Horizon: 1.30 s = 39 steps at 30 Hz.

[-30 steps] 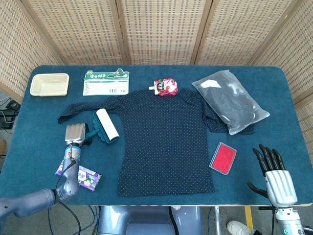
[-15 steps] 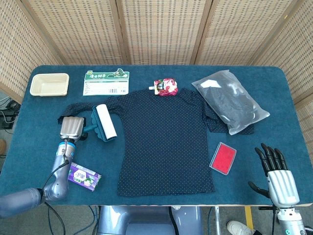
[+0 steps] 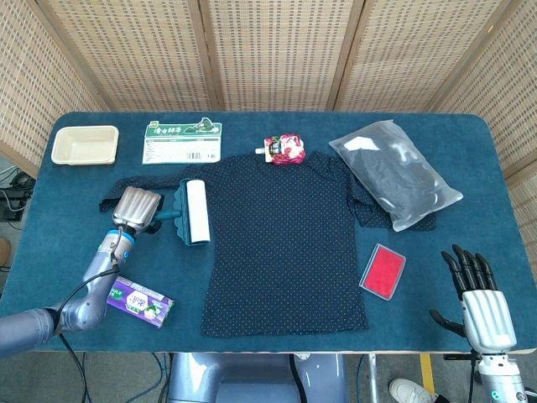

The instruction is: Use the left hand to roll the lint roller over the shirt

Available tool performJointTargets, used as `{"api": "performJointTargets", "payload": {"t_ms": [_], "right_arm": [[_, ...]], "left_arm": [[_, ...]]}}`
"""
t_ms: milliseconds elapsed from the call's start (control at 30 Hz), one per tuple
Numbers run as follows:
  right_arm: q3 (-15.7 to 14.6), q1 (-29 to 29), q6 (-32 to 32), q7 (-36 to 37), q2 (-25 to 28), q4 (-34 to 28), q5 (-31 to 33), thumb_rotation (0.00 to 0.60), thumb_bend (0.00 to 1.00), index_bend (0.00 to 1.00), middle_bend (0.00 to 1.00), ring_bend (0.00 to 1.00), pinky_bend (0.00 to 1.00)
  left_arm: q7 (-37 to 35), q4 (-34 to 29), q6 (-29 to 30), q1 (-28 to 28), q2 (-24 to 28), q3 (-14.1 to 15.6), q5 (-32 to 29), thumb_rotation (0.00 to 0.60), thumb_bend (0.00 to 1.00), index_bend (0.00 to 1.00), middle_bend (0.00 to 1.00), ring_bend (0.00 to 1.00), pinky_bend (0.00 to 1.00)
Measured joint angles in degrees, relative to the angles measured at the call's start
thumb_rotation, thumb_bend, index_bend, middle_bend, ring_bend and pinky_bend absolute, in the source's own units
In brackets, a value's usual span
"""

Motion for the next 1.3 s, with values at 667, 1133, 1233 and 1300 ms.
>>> {"api": "performJointTargets", "payload": {"t_ms": [667,1133,1233,1300], "right_arm": [[1.89,0.91,-2.83,0.13,-1.05,3.06,4.91,0.6,0.06,0.0,0.0,0.0,0.0],[2.26,1.07,-3.02,2.17,-0.35,2.91,5.38,0.6,0.06,0.0,0.0,0.0,0.0],[2.2,1.18,-3.44,2.53,-0.39,3.06,5.6,0.6,0.06,0.0,0.0,0.0,0.0],[2.24,1.22,-3.57,2.86,-0.35,3.09,5.78,0.6,0.06,0.0,0.0,0.0,0.0]], "left_arm": [[4.47,12.27,-9.26,-11.72,-8.76,1.17,-7.19,0.6,0.56,0.85,0.88,0.73,0.68],[18.62,10.12,-8.43,-24.36,-10.33,5.48,-27.64,0.6,0.52,0.86,0.88,0.73,0.68],[19.48,10.92,-7.78,-26.61,-12.18,5.67,-28.89,0.6,0.5,0.86,0.88,0.73,0.68],[19.58,12.07,-7.59,-27.65,-13.49,5.57,-28.91,0.6,0.5,0.86,0.88,0.73,0.68]]}}
